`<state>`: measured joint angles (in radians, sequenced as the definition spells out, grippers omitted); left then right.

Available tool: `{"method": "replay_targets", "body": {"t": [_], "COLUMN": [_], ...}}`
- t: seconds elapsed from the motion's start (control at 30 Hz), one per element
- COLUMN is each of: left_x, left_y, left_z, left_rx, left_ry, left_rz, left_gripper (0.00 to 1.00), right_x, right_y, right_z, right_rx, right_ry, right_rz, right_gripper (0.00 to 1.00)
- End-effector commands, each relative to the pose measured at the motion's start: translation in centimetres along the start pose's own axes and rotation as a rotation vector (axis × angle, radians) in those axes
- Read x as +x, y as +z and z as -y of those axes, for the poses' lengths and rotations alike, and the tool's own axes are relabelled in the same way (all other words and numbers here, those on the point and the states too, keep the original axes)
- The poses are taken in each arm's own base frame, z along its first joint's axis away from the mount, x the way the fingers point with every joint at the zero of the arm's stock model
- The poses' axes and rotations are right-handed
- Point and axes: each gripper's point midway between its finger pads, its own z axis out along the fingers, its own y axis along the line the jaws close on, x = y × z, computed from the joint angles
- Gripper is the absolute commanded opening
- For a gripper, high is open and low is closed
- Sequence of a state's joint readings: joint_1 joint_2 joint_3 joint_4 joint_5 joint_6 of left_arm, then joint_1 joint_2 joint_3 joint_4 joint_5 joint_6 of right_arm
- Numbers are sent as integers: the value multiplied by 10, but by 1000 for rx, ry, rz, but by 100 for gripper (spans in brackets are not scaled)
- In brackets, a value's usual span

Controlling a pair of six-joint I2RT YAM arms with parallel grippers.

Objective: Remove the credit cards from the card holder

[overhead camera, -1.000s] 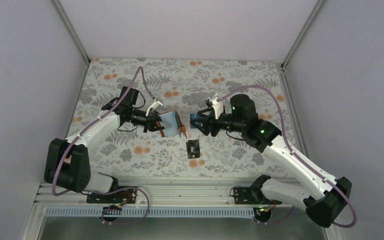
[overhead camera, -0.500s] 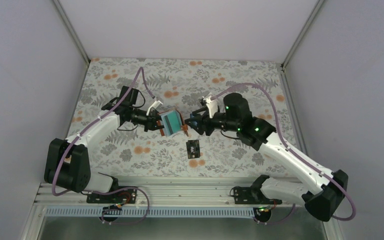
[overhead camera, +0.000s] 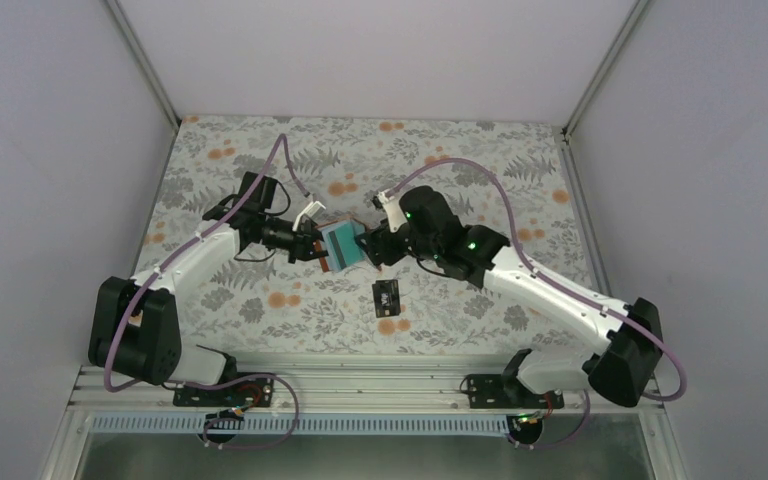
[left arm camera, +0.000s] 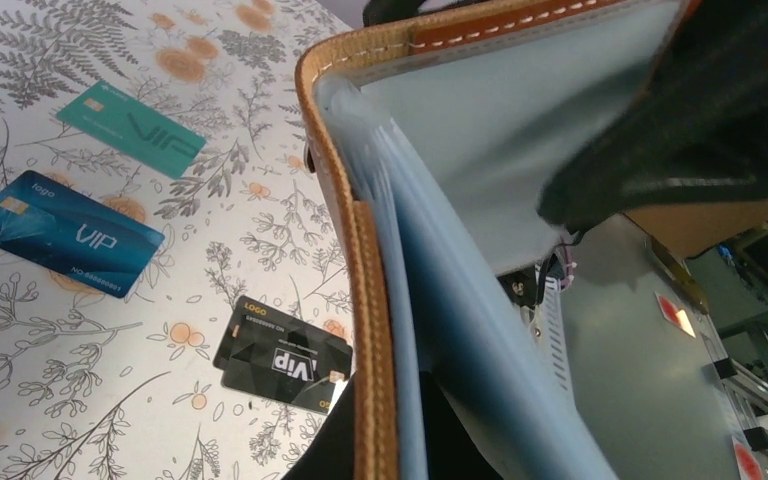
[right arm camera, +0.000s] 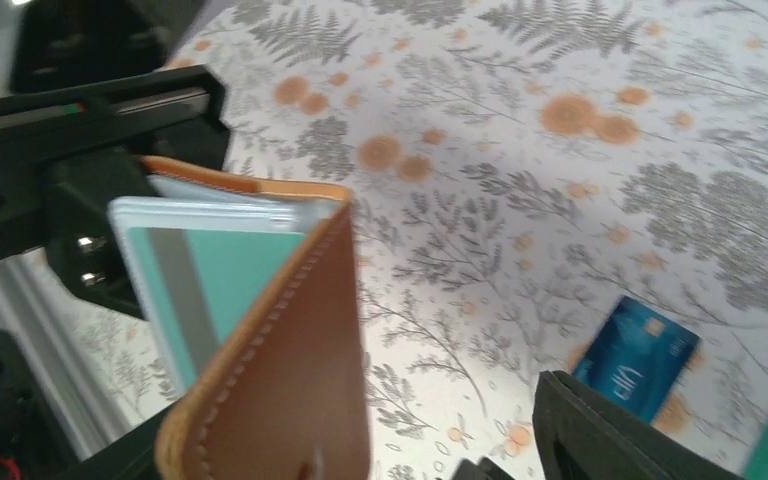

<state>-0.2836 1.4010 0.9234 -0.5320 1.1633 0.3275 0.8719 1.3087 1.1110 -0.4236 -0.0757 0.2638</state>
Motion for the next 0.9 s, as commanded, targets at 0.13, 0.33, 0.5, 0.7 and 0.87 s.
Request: {"method": "replay_targets", "body": {"t": [0.13, 0.33, 0.5, 0.7, 0.87], "left_x": [-2, 1, -2, -5, -9], "left_y": [-3, -13, -10, -7, -4], "left_z": [-22, -60, -53, -34, -1], "left_rx": [-147, -370, -325, -222, -48], "left_ry": [-3, -28, -27, -8, 21], "left_rz": [-8, -43, -33, -13, 17], "left_gripper": [2, 2, 2, 2, 2], "right_x": [-1, -49, -36, -20, -6], "right_y": [-43, -69, -91, -19, 1], "right_z": [78, -21, -128, -75, -40], "right_rx": [350, -79, -780, -556, -487], "right_ry": [114, -49, -165, 10, 68], "right_rz": [15, 120, 182, 59, 25], "right_gripper": [78, 62, 56, 42, 39]}}
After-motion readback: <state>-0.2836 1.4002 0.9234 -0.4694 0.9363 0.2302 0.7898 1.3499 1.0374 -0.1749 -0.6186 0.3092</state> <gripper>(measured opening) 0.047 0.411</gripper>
